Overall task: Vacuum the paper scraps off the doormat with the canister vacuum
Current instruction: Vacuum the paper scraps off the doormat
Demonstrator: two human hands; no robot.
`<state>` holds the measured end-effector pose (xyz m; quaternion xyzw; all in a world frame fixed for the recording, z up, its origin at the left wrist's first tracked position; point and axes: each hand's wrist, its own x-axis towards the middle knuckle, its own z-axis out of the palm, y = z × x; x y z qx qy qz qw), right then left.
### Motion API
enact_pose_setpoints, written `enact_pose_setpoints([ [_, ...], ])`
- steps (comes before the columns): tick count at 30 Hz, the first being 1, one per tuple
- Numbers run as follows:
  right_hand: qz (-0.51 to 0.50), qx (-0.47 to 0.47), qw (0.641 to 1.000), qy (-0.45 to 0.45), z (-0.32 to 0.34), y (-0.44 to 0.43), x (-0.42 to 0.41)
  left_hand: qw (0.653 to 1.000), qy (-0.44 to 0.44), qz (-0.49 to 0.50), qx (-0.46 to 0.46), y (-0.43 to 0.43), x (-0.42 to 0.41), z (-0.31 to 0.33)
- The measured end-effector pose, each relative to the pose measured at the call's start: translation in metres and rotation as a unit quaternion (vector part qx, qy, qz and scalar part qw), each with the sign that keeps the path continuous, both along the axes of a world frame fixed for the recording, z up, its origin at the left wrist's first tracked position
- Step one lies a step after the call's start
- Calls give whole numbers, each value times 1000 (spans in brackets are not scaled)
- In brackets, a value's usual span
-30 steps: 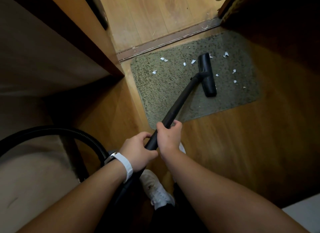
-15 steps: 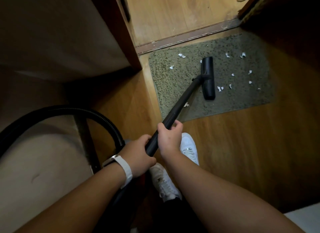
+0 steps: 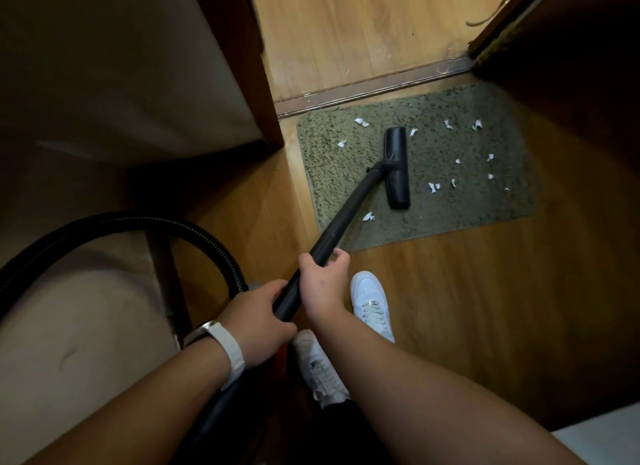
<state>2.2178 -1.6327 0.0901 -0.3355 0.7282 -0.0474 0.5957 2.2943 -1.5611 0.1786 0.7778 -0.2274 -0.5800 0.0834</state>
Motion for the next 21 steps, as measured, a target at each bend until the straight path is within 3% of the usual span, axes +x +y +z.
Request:
enact_pose_setpoints([
  [21, -27, -10, 999, 31, -12, -88, -51, 997, -15, -74, 0, -98, -38, -16],
])
